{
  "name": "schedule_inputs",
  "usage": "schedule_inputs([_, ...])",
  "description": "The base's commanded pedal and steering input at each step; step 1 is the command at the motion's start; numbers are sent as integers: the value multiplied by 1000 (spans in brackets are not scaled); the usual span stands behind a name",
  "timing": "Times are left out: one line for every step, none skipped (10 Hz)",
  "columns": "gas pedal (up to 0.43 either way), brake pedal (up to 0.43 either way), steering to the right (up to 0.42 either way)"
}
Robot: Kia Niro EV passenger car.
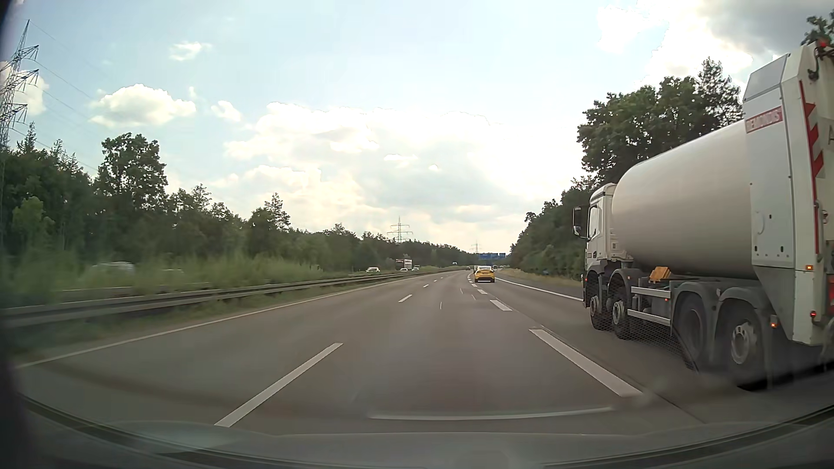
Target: Follow the waypoints while adhering to traffic rules and regulations
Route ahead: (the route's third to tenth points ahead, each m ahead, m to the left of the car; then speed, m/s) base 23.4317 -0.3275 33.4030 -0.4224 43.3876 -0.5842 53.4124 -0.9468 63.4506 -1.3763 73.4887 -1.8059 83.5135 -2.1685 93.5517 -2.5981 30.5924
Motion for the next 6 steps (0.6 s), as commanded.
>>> schedule_inputs([150, 30, 3])
schedule_inputs([150, 30, 3])
schedule_inputs([150, 30, 3])
schedule_inputs([150, 30, 4])
schedule_inputs([150, 30, 4])
schedule_inputs([157, 30, 3])
